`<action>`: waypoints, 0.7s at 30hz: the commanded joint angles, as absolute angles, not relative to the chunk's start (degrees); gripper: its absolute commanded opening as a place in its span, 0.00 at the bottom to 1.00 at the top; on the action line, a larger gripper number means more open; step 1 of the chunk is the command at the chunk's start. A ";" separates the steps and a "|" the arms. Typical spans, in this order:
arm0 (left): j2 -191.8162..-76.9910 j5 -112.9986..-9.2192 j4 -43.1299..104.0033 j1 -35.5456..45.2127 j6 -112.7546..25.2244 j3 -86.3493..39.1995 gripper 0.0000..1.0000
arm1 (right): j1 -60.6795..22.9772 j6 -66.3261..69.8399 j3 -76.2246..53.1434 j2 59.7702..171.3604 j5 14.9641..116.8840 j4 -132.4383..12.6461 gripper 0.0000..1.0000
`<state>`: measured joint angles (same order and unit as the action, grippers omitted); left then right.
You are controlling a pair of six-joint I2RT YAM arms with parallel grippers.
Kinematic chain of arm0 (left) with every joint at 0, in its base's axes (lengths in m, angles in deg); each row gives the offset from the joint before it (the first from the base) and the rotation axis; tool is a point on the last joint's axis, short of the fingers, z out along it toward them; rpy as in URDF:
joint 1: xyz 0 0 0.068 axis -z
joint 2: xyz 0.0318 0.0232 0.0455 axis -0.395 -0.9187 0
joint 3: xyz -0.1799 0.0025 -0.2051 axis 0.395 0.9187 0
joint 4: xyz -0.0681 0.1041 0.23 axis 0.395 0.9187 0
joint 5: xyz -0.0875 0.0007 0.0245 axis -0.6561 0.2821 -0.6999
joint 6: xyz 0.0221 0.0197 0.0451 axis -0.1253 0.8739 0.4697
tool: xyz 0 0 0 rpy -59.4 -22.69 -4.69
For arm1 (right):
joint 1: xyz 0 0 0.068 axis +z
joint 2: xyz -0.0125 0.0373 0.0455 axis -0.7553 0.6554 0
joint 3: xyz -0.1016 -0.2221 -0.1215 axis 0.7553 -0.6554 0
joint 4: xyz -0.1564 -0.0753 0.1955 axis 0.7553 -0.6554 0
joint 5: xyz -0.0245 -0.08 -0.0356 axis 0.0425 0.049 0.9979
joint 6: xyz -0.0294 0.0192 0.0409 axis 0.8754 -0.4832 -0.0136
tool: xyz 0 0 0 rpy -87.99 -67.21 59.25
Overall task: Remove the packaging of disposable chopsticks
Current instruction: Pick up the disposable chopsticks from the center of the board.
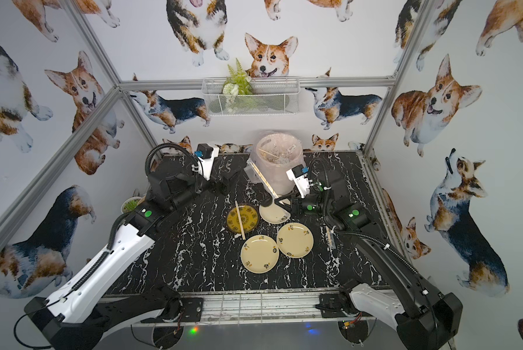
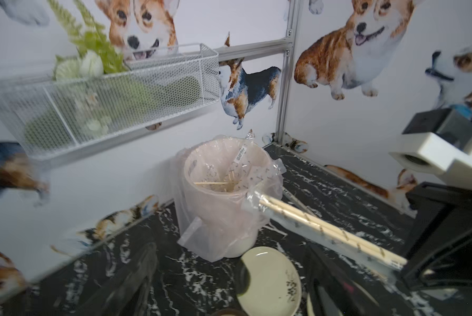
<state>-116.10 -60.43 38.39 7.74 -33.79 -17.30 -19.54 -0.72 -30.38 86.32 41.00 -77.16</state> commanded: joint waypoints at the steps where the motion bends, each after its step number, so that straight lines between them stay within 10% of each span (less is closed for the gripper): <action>1: -119.25 -78.25 15.48 4.45 -65.31 -11.74 0.77 | -19.54 -5.61 -33.29 84.28 40.73 -61.73 0.00; 15: -137.72 -95.38 -46.20 4.07 -104.09 -10.58 0.58 | -17.31 -10.96 -35.30 84.69 36.99 -51.30 0.00; 21: -141.41 -94.70 -47.53 4.11 -106.74 -11.65 0.29 | -15.97 -10.62 -34.49 85.39 37.68 -52.43 0.00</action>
<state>-140.75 -93.94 -39.31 4.13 -101.55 -11.29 -16.41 -10.20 -35.34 85.25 37.65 -55.11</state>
